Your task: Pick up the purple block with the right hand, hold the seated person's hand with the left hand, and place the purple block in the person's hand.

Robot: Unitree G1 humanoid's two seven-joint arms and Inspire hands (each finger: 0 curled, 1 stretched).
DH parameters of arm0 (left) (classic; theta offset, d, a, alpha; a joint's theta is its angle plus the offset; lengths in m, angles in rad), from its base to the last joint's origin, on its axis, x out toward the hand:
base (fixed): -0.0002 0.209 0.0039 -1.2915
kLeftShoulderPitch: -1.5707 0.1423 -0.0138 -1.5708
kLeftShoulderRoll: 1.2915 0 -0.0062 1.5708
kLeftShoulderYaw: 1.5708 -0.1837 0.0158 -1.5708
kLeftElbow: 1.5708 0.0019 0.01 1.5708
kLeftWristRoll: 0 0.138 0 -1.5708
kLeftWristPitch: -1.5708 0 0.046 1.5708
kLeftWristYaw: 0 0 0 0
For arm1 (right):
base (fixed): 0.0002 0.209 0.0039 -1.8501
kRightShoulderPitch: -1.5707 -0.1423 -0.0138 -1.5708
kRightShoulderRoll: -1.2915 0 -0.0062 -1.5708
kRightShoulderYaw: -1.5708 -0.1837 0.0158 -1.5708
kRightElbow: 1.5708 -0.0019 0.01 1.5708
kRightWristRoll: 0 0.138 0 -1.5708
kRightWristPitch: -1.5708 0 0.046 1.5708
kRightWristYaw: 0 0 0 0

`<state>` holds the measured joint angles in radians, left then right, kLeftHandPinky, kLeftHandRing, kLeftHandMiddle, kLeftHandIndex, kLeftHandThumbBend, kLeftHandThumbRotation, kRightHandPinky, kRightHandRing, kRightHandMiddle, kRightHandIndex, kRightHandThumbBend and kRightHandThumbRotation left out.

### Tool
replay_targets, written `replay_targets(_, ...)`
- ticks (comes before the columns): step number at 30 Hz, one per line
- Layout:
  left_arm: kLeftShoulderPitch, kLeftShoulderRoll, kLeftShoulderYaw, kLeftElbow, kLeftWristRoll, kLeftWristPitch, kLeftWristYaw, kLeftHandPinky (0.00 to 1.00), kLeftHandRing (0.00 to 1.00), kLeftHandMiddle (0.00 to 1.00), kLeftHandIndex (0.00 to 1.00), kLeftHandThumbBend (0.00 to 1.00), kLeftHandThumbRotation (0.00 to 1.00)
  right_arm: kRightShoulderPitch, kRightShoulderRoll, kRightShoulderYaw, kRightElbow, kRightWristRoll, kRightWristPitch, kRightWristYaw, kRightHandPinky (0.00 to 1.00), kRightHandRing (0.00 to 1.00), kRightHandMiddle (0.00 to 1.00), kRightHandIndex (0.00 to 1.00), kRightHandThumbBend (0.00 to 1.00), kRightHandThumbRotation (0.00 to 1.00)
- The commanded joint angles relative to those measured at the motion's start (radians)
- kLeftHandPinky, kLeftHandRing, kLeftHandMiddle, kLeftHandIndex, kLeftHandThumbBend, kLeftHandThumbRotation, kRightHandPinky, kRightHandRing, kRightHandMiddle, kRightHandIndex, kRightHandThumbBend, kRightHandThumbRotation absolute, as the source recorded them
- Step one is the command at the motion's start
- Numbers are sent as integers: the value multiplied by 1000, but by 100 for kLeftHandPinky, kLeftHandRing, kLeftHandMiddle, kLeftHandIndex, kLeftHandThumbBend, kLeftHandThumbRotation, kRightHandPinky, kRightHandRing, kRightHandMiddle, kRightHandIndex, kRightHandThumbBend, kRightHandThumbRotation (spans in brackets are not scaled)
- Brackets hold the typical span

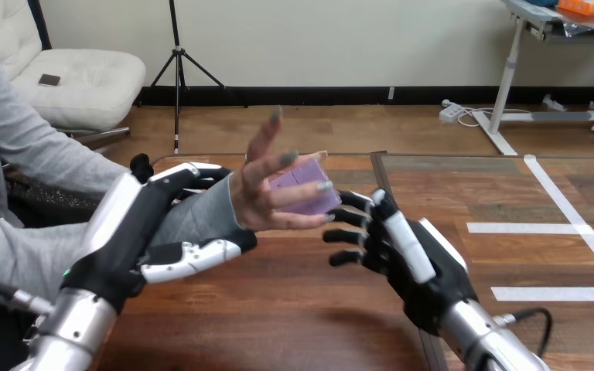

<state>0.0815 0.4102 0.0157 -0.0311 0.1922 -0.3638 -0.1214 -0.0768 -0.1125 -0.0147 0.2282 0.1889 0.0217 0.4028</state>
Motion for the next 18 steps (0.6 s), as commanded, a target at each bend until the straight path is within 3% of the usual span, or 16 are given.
replay_targets(1,8,-20,3,-35,-57,-43,-23,49,65,69,72,80,55,-24,-17,-19,-73,25,-3,13,63,75,80,84,89,86)
replay_targets(8,43,-16,16,-46,-75,-74,-27,48,63,68,72,87,62,-5,-34,-31,-67,36,-15,26,64,76,81,85,90,87)
replay_targets(18,74,-12,34,-45,-90,-105,-32,55,69,72,72,98,74,24,-38,-52,-71,34,-13,16,65,76,81,84,88,86)
